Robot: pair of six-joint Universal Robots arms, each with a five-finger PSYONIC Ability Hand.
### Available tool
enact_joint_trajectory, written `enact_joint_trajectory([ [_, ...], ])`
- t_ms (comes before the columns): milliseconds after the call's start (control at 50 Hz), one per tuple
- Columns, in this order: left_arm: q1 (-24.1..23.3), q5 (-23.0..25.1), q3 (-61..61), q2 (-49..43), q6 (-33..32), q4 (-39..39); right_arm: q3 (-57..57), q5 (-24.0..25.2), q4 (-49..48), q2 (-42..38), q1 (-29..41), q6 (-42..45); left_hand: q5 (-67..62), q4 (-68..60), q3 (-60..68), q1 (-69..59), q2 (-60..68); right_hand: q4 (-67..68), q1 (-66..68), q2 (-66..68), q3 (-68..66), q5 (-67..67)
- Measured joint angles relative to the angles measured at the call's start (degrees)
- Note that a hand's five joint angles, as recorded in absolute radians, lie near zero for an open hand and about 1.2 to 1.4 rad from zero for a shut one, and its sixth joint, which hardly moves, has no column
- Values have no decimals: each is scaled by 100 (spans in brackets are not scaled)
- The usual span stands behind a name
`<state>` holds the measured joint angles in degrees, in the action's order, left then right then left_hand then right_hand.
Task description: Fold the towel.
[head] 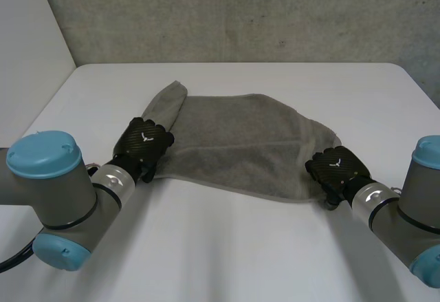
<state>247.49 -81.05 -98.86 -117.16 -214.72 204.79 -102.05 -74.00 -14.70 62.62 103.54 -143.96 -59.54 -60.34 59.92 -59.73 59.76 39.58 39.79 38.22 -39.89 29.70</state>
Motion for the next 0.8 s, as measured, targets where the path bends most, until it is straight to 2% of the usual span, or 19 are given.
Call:
enact_joint_trajectory([
  [120,-7,0,-2,0,0,0,63,-1,-18,-52,-5,2,-1,0,-1,0,0,529,479,664,-506,486],
  [160,-7,-1,-2,0,0,0,90,-5,-44,-72,-5,5,-1,0,0,0,0,2371,2348,2546,-2309,2345],
  [200,-9,-3,-2,0,0,0,112,-14,-69,-84,-8,5,-1,0,0,0,0,3454,3484,3651,-3394,3476],
  [220,-10,-3,-2,0,0,0,120,-21,-78,-88,-10,5,0,0,0,0,0,3630,3670,3788,-3559,3654],
  [340,-21,-7,-9,0,6,7,186,-283,-231,-44,-61,-66,402,436,-407,380,-400,3742,3698,3796,-3638,3736],
  [380,-21,-8,-17,0,7,24,183,-369,-321,10,-78,-86,867,943,-918,863,-890,3742,3698,3796,-3638,3736],
  [440,-21,-8,-34,0,11,59,151,-480,-486,171,-138,-114,1766,1783,-1831,1752,-1764,3743,3698,3796,-3638,3736],
  [520,-24,7,-77,0,16,106,68,-585,-742,512,-375,-243,3766,3739,-3756,3640,-3593,3743,3698,3796,-3638,3736],
  [600,-33,24,-100,0,15,101,51,-606,-812,630,-570,-475,4126,4050,-4100,3956,-4013,3743,3699,3796,-3675,3737],
  [800,-51,69,-115,2,-9,-3,105,-612,-811,641,-773,-886,4157,4058,-4108,3982,-4072,3743,3705,3796,-3690,3737],
])
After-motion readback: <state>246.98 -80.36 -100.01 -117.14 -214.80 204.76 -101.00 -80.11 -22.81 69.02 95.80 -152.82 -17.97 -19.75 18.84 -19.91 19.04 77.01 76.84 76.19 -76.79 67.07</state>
